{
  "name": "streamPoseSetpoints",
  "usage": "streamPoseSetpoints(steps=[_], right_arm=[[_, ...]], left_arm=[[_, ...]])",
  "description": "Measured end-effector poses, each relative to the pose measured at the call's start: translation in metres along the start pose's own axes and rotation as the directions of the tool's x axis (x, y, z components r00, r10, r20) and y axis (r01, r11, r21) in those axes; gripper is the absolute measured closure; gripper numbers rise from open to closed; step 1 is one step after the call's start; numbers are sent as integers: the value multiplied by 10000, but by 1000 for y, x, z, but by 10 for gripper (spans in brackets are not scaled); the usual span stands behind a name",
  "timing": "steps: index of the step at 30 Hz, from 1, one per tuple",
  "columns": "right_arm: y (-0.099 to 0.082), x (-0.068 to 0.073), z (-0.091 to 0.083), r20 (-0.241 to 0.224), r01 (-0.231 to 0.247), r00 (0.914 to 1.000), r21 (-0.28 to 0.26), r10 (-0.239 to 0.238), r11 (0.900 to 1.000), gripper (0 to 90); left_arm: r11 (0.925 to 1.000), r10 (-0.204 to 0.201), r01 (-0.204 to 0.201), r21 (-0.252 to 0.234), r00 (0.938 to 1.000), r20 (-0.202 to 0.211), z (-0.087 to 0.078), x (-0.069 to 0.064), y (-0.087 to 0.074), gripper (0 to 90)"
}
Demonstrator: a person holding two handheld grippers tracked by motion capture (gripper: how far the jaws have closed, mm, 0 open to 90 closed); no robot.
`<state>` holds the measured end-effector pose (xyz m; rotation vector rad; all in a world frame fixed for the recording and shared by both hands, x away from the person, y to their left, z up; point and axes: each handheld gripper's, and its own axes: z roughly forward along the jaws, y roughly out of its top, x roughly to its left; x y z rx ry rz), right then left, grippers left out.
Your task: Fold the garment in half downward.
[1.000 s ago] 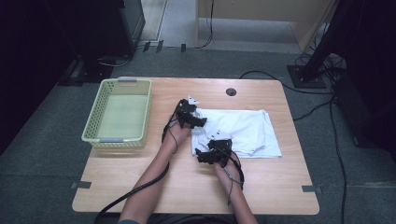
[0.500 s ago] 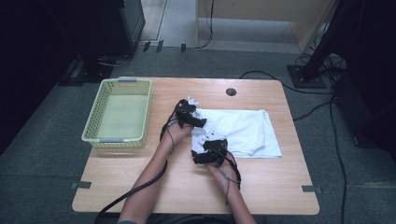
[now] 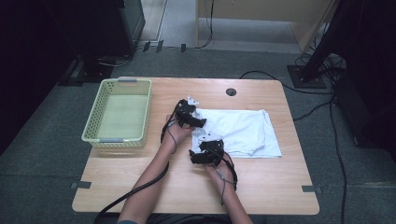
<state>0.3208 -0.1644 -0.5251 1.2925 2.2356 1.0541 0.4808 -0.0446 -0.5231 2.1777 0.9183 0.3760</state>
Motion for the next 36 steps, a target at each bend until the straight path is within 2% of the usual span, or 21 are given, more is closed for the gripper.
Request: streamPoseSetpoints(steps=[4,14,19,23,28,29,36], right_arm=[[0,2,0,275,278,9992,20,-279,9996,235],[-1,-1,-4,739,-89,9972,-248,107,9997,511],[-2,-3,-5,809,-127,9966,-292,150,9995,673],[-2,-5,-6,815,-105,9966,-266,127,9996,803],[0,-8,-7,652,-137,9978,-116,144,9998,833],[0,-9,-7,598,-115,9981,-108,121,9999,833],[4,-11,-13,161,-153,9998,-94,155,9998,834]], left_arm=[[9998,131,-129,-157,9998,119,-2,-1,-1,107],[9965,663,-615,-561,9939,878,-7,-5,-4,433],[9963,675,-599,-613,9892,1304,-9,-8,-5,609],[9978,567,-504,-442,9862,1557,-10,-9,-4,728],[9991,338,-291,-315,9862,1620,-12,-11,-3,790],[9993,214,-161,-332,9859,1661,-12,-10,-4,791],[9992,-9,83,-392,9826,1860,-20,-7,-2,801]])
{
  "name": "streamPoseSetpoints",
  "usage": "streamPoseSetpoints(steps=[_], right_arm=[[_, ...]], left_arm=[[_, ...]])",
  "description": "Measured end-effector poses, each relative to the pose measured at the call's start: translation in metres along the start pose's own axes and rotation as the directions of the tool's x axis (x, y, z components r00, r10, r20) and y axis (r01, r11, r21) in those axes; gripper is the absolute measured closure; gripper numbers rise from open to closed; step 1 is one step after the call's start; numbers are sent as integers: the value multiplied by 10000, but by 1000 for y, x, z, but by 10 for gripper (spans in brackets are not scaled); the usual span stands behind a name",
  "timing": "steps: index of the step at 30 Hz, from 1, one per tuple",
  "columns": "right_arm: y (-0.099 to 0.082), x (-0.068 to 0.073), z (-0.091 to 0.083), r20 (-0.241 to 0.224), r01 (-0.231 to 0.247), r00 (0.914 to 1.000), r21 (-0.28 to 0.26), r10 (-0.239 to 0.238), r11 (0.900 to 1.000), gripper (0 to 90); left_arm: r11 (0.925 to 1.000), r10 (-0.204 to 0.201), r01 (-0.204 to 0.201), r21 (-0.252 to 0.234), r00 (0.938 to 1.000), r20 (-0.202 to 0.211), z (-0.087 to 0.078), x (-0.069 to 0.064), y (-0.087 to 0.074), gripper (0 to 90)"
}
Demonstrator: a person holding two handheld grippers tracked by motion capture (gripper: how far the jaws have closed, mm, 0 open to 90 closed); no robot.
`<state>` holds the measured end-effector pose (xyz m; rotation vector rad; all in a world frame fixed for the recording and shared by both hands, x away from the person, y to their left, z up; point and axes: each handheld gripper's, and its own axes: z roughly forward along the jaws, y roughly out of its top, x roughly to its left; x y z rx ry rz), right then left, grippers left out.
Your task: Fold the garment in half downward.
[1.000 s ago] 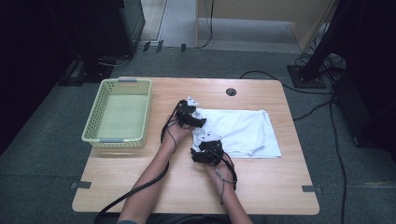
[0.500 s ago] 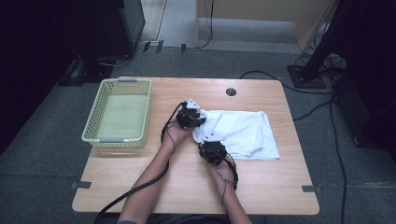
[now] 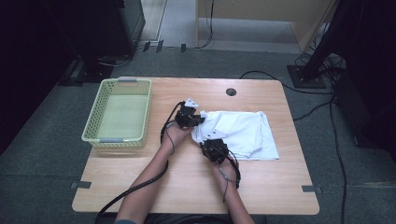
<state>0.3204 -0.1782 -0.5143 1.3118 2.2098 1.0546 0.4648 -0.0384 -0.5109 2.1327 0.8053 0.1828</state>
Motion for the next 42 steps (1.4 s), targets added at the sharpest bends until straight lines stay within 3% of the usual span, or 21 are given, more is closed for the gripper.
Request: streamPoseSetpoints(steps=[9,22,27,36,42], right_arm=[[10,8,-17,-462,130,9988,-410,-149,9991,833],[26,21,-42,-1363,87,9904,-1128,-242,9936,831],[21,13,-48,-1133,87,9933,-1045,-206,9945,831],[4,-10,-55,-775,-125,9970,-709,70,9974,832],[-6,-19,-55,-435,-167,9989,-520,144,9985,832]], left_arm=[[9987,-456,463,-227,9985,304,-23,0,5,811],[9993,-93,95,-357,9999,38,-62,-9,15,811],[9996,83,-79,-268,9999,140,-54,-16,20,811],[9986,500,-488,-212,9970,590,-25,-36,28,811],[9971,746,-737,-182,9957,555,-8,-45,29,811]])
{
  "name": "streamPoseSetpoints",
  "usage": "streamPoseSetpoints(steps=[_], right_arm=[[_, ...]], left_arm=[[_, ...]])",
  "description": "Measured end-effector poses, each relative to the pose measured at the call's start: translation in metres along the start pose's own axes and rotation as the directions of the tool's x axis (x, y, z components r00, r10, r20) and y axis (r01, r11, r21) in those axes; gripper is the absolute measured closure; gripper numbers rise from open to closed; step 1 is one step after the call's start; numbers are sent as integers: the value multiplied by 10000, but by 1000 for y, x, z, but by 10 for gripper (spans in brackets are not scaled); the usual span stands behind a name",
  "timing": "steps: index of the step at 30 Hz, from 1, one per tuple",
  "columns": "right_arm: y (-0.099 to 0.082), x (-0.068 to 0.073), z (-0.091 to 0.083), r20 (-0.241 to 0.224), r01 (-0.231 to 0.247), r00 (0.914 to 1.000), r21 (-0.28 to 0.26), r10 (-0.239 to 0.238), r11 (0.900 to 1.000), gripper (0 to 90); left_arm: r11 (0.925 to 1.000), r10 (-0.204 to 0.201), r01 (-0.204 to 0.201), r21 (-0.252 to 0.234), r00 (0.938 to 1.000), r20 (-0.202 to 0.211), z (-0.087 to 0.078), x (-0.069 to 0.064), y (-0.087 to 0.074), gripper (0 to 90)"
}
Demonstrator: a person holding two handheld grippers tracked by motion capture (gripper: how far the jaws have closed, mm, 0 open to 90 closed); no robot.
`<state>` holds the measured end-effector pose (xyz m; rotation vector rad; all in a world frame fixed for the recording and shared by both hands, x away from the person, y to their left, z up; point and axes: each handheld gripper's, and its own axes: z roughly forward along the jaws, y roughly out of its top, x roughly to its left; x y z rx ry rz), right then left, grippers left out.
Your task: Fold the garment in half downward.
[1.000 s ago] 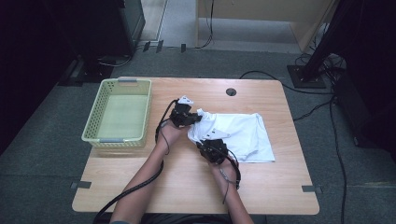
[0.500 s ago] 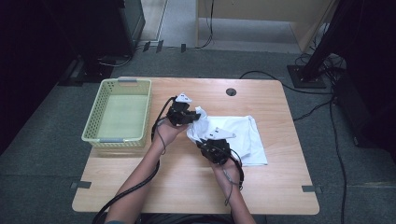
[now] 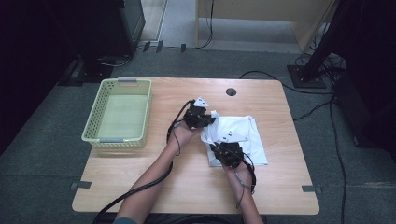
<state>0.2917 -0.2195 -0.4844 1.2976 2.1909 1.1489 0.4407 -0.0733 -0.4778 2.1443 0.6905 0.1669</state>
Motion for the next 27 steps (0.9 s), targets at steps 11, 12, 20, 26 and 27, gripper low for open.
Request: streamPoseSetpoints(steps=[11,12,20,26,27], right_arm=[[-14,-18,5,585,-212,9981,516,182,9984,831],[-16,-19,7,669,-218,9976,633,175,9978,831],[-24,-19,18,617,-310,9978,859,258,9958,830],[-25,-12,20,410,-279,9989,793,247,9965,827],[-24,-10,20,357,-271,9991,810,242,9963,827]], left_arm=[[9997,151,-151,185,9999,-1,30,-2,-11,811],[9995,223,-221,242,9997,-67,31,-2,-13,810],[9989,258,-256,402,9997,-35,31,1,-21,808],[9983,322,-319,490,9995,-48,24,2,-26,806],[9985,274,-271,476,9996,-43,22,3,-27,806]])
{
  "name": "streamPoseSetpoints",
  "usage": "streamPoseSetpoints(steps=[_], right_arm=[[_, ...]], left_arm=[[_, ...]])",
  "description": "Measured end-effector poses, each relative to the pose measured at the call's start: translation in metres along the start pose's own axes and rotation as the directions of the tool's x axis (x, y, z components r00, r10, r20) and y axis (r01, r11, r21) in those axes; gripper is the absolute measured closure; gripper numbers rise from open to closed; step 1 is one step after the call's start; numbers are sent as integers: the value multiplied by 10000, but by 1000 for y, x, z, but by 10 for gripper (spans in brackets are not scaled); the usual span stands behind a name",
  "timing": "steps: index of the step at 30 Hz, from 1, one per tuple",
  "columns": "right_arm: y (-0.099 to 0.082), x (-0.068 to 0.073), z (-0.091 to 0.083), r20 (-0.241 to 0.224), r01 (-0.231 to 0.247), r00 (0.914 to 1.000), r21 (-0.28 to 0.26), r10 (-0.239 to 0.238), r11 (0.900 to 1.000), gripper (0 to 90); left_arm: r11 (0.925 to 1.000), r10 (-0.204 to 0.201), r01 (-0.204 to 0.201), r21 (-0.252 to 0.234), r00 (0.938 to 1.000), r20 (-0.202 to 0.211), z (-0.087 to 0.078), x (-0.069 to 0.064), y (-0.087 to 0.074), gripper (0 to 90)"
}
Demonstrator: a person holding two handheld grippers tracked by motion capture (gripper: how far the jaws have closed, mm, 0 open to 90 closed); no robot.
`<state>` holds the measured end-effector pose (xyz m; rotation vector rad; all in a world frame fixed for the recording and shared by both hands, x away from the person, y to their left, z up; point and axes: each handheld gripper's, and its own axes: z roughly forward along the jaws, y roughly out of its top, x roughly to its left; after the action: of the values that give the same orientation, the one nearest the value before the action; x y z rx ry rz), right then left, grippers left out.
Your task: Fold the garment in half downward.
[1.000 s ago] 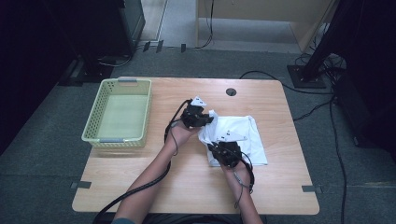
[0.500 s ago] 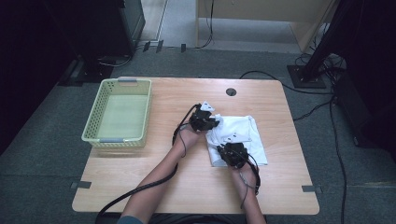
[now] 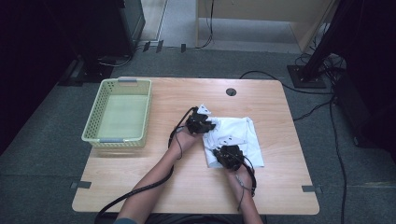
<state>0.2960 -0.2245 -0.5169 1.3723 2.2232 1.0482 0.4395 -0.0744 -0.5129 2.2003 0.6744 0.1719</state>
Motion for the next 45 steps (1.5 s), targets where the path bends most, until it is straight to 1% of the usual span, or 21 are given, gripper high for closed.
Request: streamPoseSetpoints(steps=[1,4,6,8,12,13,16,18,22,25,26,27,28,29,31,33,35,37,39,41,45], right_arm=[[0,2,1,-39,50,10000,13,-50,10000,828],[1,7,2,-165,136,9998,3,-136,9999,828],[1,9,3,-221,146,9996,-13,-146,9999,828],[2,16,6,-315,252,9992,-65,-254,9997,828],[3,22,8,-492,302,9983,-54,-305,9995,828],[5,27,10,-614,365,9974,-49,-368,9993,828],[6,32,12,-761,402,9963,-29,-403,9992,828],[8,38,15,-860,512,9950,-12,-511,9987,828],[11,49,19,-1046,743,9918,32,-736,9972,828],[13,53,21,-1156,807,9901,65,-794,9967,828],[13,53,22,-1170,830,9898,77,-815,9965,828],[14,54,22,-1186,837,9895,89,-821,9964,828],[14,54,21,-1200,827,9895,104,-809,9965,828],[15,54,20,-1248,806,9890,70,-791,9967,828],[16,53,16,-1286,832,9883,25,-822,9965,828],[17,52,11,-1315,840,9877,-57,-841,9964,828],[19,50,5,-1320,778,9881,-179,-795,9968,828],[21,49,-1,-1243,789,9888,-300,-820,9964,828],[22,46,-8,-1158,799,9897,-428,-844,9959,828],[22,42,-14,-1094,723,9910,-479,-771,9962,828],[21,32,-25,-892,553,9942,-612,-606,9966,828]], left_arm=[[10000,30,-30,74,10000,6,-2,1,-1,806],[9999,-74,74,113,10000,43,-7,3,-5,806],[9999,-70,69,96,10000,47,-9,4,-7,806],[9998,-138,138,116,9999,55,-12,5,-9,806],[9994,-41,42,334,10000,-25,-21,8,-13,806],[9994,-99,101,336,9999,-45,-23,9,-15,805],[9992,-190,189,366,9998,37,-30,13,-20,804],[9989,-325,322,327,9994,83,-35,17,-25,804],[9986,-358,355,403,9993,59,-45,23,-32,804],[9971,-565,555,517,9982,178,-49,27,-34,803],[9966,-574,562,609,9982,169,-50,28,-33,803],[9968,-497,491,638,9987,82,-50,27,-32,803],[9971,-329,328,685,9995,0,-52,26,-30,804],[9975,-300,303,635,9995,-48,-53,25,-28,804],[9982,-293,293,515,9996,3,-55,23,-23,804],[9988,-142,143,464,9999,-24,-56,19,-18,804],[9993,-116,116,365,9999,-13,-58,16,-13,805],[9996,-211,209,168,9997,109,-59,14,-8,804],[9998,-189,188,24,9997,165,-60,11,-4,804],[9999,-104,105,-51,9998,171,-60,8,1,804],[9996,-110,117,-263,9996,241,-55,2,8,804]])
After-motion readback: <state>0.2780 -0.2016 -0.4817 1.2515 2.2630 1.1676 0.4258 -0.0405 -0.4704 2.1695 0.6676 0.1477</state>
